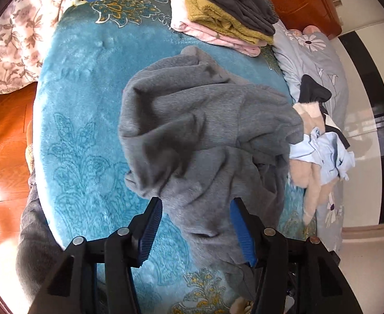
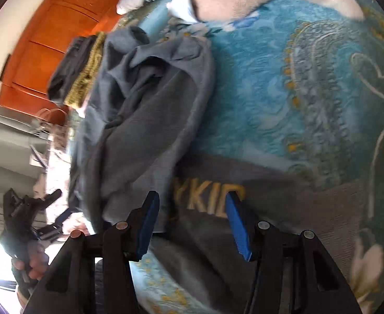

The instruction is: Fold clothes

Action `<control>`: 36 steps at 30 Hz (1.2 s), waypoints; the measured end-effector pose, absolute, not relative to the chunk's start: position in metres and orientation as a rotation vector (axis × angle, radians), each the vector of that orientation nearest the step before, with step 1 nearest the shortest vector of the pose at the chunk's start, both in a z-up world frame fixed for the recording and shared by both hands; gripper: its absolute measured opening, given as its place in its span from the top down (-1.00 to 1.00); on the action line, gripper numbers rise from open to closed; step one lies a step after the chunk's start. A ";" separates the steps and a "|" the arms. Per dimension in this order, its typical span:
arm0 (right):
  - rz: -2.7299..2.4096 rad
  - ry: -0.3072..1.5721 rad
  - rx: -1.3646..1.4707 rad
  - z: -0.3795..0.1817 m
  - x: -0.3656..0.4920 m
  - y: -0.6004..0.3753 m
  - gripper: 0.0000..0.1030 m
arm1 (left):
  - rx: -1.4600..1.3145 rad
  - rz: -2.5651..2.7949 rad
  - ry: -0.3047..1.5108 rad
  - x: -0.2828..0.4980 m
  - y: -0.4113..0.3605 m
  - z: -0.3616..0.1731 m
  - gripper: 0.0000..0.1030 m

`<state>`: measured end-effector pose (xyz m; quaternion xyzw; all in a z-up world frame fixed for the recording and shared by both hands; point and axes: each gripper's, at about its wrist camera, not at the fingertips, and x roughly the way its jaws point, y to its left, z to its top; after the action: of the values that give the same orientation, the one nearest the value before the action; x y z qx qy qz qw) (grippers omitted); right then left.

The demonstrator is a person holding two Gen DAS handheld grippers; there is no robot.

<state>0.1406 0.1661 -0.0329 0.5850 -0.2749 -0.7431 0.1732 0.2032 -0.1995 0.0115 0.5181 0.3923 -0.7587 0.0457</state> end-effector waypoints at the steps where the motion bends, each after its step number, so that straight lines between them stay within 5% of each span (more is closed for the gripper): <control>1: -2.099 -0.796 1.662 -0.034 0.139 0.162 -0.04 | 1.573 -2.328 1.206 0.205 -0.197 0.017 -0.13; 6: -2.056 -0.876 1.677 -0.041 0.132 0.143 0.19 | 1.579 -2.387 1.160 0.207 -0.181 0.039 -0.15; 10: -2.020 -0.940 1.687 -0.046 0.126 0.127 0.83 | 1.577 -2.423 1.141 0.212 -0.176 0.049 -0.15; 17: -2.238 -0.971 1.435 0.013 0.097 0.173 0.89 | 1.578 -2.376 1.178 0.212 -0.186 0.041 -0.15; 25: -2.700 -0.713 1.214 0.124 0.007 0.252 0.89 | 1.607 -2.305 1.235 0.205 -0.195 0.016 -0.15; 36: -2.781 -0.544 1.491 0.073 0.004 0.316 0.78 | 1.615 -2.249 1.222 0.191 -0.219 -0.001 -0.15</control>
<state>0.0038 0.3165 0.0731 0.4654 -0.1697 -0.8682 -0.0302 0.1909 -0.2190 -0.0014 0.5327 0.4032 -0.7419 0.0573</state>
